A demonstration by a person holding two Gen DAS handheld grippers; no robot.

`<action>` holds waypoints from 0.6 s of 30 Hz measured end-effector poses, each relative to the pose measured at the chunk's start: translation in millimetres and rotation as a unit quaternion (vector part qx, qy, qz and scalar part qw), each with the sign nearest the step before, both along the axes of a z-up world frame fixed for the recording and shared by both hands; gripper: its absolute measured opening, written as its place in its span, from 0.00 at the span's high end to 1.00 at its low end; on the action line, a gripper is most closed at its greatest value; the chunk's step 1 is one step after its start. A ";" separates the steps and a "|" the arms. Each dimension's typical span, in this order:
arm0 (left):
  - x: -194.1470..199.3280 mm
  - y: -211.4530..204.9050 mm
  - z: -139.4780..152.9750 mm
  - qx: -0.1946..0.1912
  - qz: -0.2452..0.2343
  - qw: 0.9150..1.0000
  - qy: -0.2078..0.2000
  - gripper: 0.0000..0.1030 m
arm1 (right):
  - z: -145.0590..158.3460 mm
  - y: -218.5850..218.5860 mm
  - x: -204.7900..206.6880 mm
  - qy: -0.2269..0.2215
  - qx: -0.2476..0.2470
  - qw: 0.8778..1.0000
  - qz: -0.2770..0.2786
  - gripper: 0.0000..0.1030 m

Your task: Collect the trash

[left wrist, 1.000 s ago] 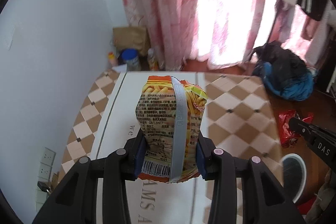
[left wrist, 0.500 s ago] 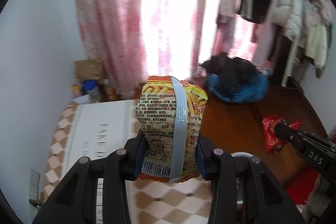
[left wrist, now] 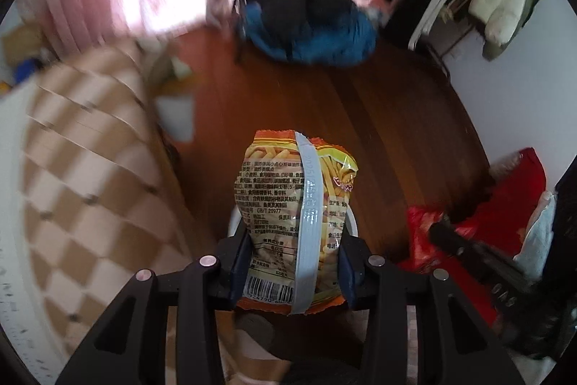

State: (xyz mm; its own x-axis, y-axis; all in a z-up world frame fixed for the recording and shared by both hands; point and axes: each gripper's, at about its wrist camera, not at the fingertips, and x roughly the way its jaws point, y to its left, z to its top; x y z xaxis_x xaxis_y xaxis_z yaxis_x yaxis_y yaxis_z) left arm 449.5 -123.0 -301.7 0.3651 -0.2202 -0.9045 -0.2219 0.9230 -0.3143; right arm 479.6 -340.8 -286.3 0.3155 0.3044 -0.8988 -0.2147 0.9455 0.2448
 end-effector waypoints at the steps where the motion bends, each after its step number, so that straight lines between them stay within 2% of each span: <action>1: 8.6 -3.3 -11.8 -0.006 -0.004 1.000 0.014 0.63 | -16.7 -7.5 4.9 0.016 -0.003 1.000 -0.007 0.88; 2: 16.1 -5.9 -21.6 -0.007 -0.009 1.000 0.025 0.63 | -35.9 -14.6 9.8 0.034 -0.004 0.999 -0.012 0.88; 5: 37.7 -18.3 -57.0 -0.012 -0.026 0.997 0.068 0.53 | -80.2 -28.4 21.6 0.073 -0.009 0.997 -0.022 0.88; 7: 45.9 -23.1 -77.0 -0.015 -0.029 0.995 0.089 0.38 | -109.2 -34.8 27.7 0.097 -0.012 0.995 -0.028 0.88; 8: 48.3 -25.5 -84.2 -0.013 -0.030 0.995 0.096 0.35 | -123.5 -36.6 30.4 0.110 -0.012 0.993 -0.027 0.88; 12: 45.3 -26.6 -101.1 0.006 -0.020 0.993 0.116 0.06 | -166.8 -42.2 35.0 0.155 -0.018 0.987 -0.026 0.88; 13: 41.2 -24.3 -100.7 0.011 -0.016 0.993 0.118 0.04 | -173.9 -42.5 36.1 0.162 -0.024 0.986 -0.029 0.87; 14: 38.7 -22.0 -99.2 0.017 -0.013 0.993 0.117 0.04 | -181.1 -42.9 37.1 0.171 -0.028 0.984 -0.030 0.83; 16: 33.8 -19.1 -93.3 0.031 -0.007 0.993 0.113 0.04 | -187.4 -44.2 37.3 0.179 -0.023 0.983 -0.032 0.70; 18: 25.2 -16.8 -82.0 0.056 -0.002 0.993 0.103 0.04 | -185.4 -47.4 33.4 0.176 -0.025 0.983 -0.038 0.43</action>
State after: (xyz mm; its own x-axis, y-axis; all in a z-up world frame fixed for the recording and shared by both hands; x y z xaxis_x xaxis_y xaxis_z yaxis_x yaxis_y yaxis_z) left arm 474.6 -139.7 -383.6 0.1697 -0.1151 -0.9788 -0.2679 0.9504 -0.1582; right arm 513.0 -388.1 -471.7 0.0018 0.2447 -0.9696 -0.0525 0.9683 0.2443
